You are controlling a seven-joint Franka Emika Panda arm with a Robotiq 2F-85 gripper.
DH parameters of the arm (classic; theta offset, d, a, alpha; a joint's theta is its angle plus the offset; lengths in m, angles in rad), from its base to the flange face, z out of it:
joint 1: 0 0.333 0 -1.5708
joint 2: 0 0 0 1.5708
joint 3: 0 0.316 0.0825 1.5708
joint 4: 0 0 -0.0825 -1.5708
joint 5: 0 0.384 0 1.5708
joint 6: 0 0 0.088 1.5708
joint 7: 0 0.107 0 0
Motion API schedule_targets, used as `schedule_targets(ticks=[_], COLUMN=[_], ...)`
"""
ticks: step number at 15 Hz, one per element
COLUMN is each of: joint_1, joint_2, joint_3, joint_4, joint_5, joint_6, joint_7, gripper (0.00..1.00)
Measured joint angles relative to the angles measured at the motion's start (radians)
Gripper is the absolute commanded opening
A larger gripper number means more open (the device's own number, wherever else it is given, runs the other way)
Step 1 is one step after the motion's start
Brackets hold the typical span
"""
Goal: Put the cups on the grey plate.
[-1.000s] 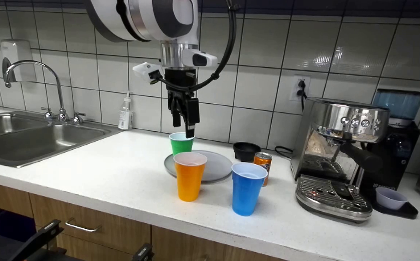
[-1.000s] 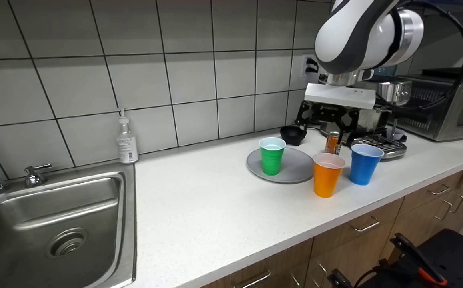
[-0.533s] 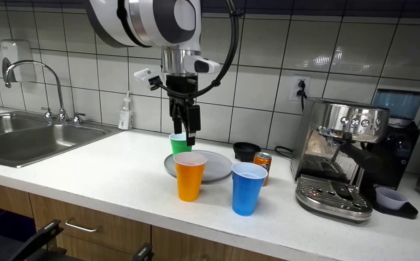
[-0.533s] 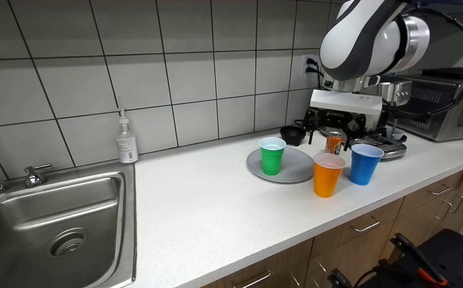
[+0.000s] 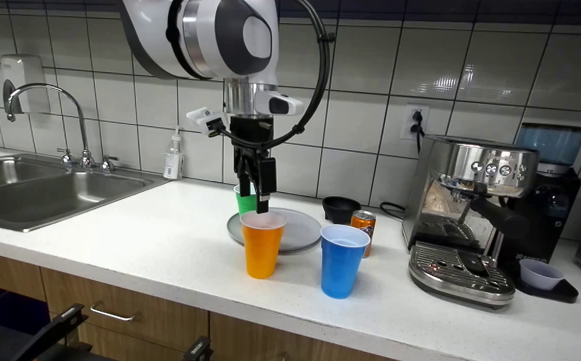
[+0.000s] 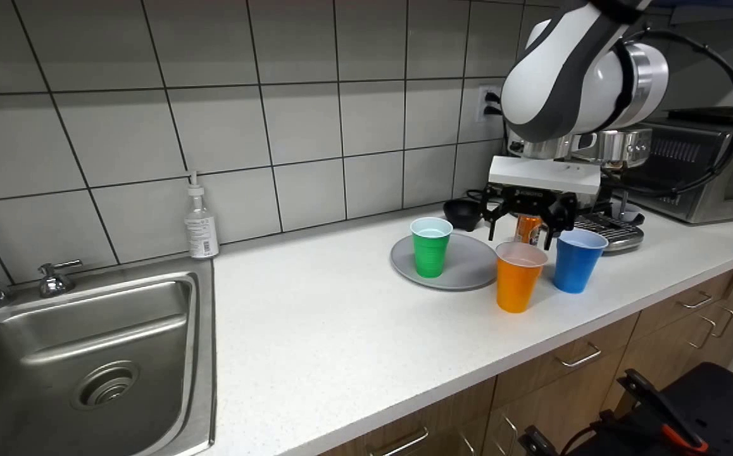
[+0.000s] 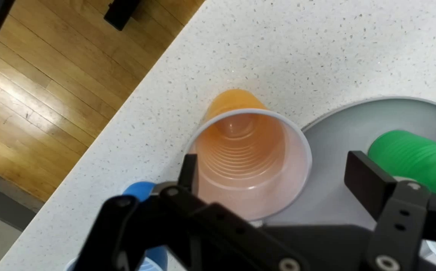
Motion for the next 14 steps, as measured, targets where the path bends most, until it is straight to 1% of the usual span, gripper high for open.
schedule_targets(ticks=[5,14], joint_1=[0.007,0.044], joint_2=[0.067,0.193], joint_3=[0.004,0.005], joint_4=[0.049,0.148], joint_5=[0.0,0.0], joint_6=[0.004,0.004], joint_7=[0.001,0.002], gripper=[1.0,1.0])
